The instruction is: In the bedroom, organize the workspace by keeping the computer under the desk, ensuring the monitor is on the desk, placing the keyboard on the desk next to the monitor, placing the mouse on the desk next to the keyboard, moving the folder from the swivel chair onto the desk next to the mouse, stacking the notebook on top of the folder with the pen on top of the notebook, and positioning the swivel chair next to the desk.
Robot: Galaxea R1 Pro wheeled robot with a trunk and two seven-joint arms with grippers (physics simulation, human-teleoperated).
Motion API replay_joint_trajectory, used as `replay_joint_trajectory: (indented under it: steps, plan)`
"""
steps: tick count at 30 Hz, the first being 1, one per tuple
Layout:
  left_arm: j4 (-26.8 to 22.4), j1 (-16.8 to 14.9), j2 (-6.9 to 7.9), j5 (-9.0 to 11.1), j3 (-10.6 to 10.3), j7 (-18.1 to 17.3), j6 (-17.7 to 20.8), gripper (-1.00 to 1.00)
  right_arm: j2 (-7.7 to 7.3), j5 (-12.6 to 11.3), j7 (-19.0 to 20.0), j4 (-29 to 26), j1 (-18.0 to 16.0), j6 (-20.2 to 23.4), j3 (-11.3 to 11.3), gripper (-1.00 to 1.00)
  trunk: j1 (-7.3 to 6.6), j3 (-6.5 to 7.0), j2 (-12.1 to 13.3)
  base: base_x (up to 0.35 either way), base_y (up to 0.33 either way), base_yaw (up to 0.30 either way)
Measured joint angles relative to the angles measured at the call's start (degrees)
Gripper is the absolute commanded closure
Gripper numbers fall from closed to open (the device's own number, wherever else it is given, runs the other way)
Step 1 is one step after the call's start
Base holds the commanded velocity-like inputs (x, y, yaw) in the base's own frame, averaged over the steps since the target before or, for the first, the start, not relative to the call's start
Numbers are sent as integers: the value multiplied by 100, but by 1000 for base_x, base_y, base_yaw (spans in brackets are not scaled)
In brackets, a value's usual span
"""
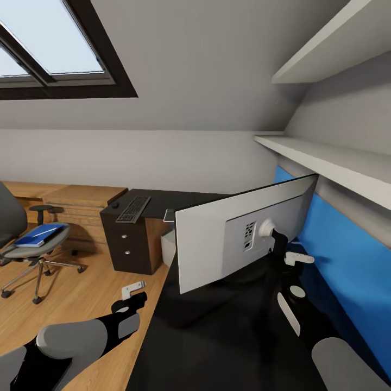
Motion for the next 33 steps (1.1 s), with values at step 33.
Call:
replay_joint_trajectory:
  steps: [33]
  plan:
    - [1,-1,-1,1,-2,-1,1,-100,4,0,5,-2,1,-1,3,100,0,0,0,2,0,-28]
